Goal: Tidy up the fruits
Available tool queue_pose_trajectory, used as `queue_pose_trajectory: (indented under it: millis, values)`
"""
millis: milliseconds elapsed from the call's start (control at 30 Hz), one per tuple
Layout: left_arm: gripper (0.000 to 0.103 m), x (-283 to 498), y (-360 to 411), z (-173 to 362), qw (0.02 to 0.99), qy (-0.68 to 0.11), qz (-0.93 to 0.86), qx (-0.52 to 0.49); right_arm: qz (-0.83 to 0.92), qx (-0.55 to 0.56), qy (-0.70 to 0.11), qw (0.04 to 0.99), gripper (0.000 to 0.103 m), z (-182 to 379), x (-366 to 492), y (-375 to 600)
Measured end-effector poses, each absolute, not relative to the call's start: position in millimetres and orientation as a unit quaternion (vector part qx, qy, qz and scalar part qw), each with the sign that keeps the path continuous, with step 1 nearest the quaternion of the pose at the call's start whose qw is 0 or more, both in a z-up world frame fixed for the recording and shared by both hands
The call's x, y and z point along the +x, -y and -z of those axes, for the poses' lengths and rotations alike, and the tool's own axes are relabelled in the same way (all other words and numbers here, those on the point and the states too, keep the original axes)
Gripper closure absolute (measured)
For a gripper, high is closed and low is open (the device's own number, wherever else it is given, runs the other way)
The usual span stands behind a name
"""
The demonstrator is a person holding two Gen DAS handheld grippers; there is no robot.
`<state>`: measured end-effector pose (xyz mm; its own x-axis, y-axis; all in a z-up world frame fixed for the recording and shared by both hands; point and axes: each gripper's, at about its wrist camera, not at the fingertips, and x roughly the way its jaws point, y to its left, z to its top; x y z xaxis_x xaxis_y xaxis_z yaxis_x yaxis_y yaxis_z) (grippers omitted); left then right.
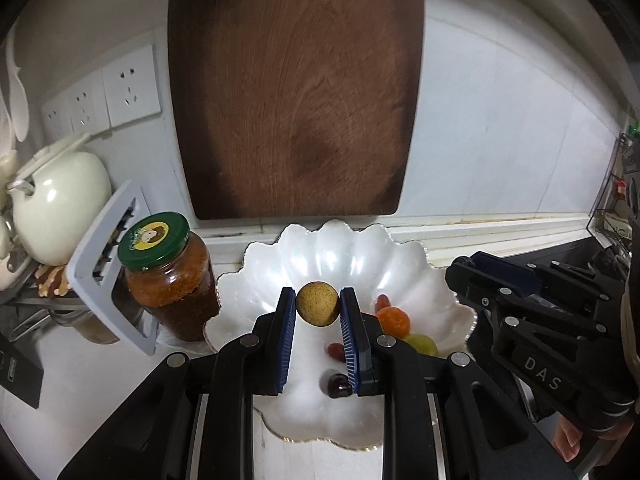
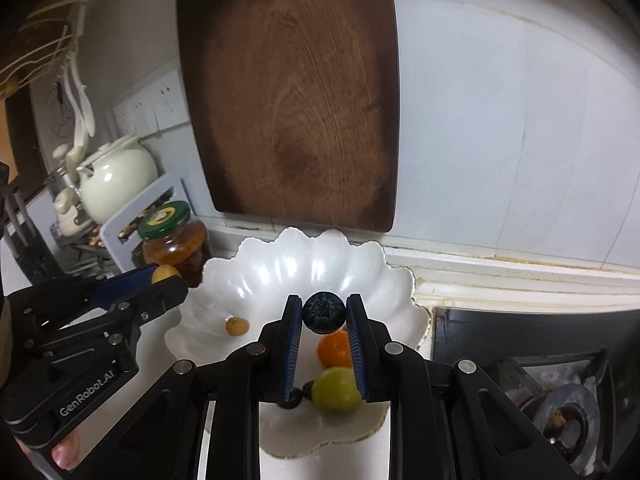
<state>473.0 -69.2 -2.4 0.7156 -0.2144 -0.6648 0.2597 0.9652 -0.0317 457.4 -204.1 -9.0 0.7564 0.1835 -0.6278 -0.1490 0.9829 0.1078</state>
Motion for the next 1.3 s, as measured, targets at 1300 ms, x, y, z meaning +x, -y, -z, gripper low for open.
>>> queue_pose_trajectory:
  millis: [1300]
  values:
    - [0.045,559.1,78.6,55.4,0.876,-0.470,0.097,0.043,-0.066,0.010,-0.467,0.881,0.063,62.8,547.2,207.3]
